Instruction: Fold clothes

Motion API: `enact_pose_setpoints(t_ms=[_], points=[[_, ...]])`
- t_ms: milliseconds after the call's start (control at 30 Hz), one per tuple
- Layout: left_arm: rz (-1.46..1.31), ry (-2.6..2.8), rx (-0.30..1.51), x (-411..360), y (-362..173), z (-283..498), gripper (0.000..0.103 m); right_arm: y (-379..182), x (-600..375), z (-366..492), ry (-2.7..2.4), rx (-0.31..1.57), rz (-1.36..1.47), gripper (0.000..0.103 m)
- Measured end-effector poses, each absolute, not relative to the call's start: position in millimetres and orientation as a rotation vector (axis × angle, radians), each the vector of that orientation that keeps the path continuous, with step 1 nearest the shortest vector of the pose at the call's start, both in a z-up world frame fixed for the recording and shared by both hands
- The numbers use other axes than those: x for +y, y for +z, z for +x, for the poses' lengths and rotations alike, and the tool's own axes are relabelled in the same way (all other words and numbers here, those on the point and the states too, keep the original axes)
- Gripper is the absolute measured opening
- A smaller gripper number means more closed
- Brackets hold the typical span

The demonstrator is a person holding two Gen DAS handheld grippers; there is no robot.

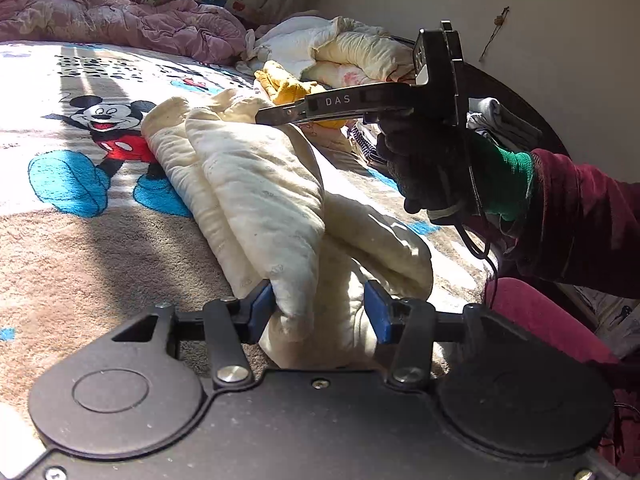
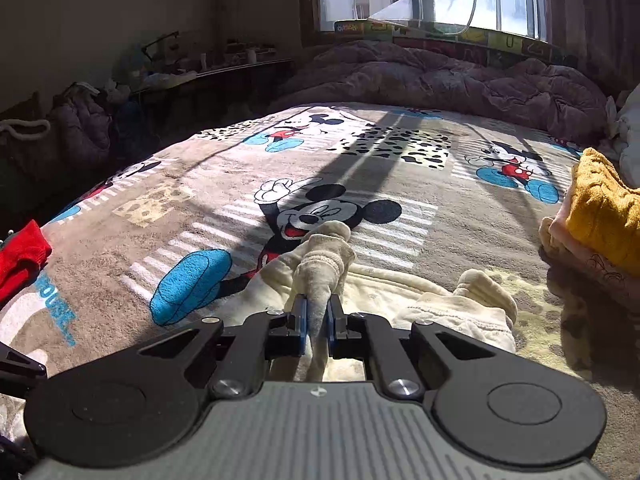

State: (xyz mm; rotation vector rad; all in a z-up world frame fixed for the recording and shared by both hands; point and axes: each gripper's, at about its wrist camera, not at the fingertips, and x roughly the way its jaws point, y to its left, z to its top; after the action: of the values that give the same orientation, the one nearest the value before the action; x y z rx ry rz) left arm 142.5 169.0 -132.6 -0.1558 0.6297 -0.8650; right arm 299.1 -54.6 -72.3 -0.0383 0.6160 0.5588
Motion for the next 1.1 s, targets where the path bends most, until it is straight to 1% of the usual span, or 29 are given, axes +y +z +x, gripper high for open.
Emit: enact_pose_setpoints(t_ms=[100, 233, 333, 433, 500, 600, 700, 733, 767, 800, 900, 933, 1000, 1100], points=[[-0.110, -0.878, 0.675, 154.3, -139.1, 141.9, 0.049, -79.6, -57.1, 305.9, 0.550, 0.646, -0.014, 0.011], [-0.116, -0.876, 0.711, 155.2, -143.5, 145.3, 0.051, -99.4, -46.1, 312.5, 0.528, 0.700, -0.071, 0.012], [-0.128, -0.868, 0.697, 163.7, -138.5, 143.8, 0.051, -108.4, -39.5, 309.6, 0.512, 0.685, -0.120, 0.011], [-0.158, -0.851, 0.700, 173.7, -137.3, 144.4, 0.054, -98.7, -46.3, 304.4, 0.500, 0.610, -0.046, 0.011], [-0.122, -0.844, 0.731, 170.4, -142.7, 146.2, 0.055, -95.5, -47.4, 306.3, 0.492, 0.595, -0.032, 0.011], [-0.089, -0.858, 0.746, 164.8, -145.6, 145.0, 0.061, -110.1, -40.3, 322.6, 0.491, 0.705, -0.069, 0.012], [-0.081, -0.866, 0.733, 168.4, -140.8, 142.3, 0.063, -115.5, -39.0, 323.7, 0.500, 0.720, -0.069, 0.013], [-0.076, -0.843, 0.724, 171.7, -139.0, 142.0, 0.063, -114.0, -41.0, 322.9, 0.498, 0.715, -0.055, 0.015], [-0.081, -0.837, 0.715, 174.4, -137.3, 141.8, 0.063, -110.6, -44.5, 321.7, 0.492, 0.707, -0.031, 0.022], [-0.092, -0.845, 0.705, 176.2, -135.7, 141.4, 0.063, -106.3, -48.3, 319.8, 0.490, 0.694, -0.007, 0.024], [-0.123, -0.870, 0.674, 181.5, -131.1, 140.3, 0.062, -89.1, -52.7, 303.0, 0.528, 0.636, -0.017, 0.024], [-0.125, -0.875, 0.674, 180.6, -131.0, 140.3, 0.062, -83.2, -53.7, 296.9, 0.543, 0.615, -0.025, 0.026], [-0.115, -0.882, 0.688, 174.4, -133.1, 141.0, 0.062, -71.4, -55.6, 284.7, 0.572, 0.575, -0.041, 0.026], [-0.113, -0.893, 0.703, 166.5, -135.3, 142.2, 0.062, -73.3, -45.6, 265.1, 0.660, 0.591, -0.105, 0.026]])
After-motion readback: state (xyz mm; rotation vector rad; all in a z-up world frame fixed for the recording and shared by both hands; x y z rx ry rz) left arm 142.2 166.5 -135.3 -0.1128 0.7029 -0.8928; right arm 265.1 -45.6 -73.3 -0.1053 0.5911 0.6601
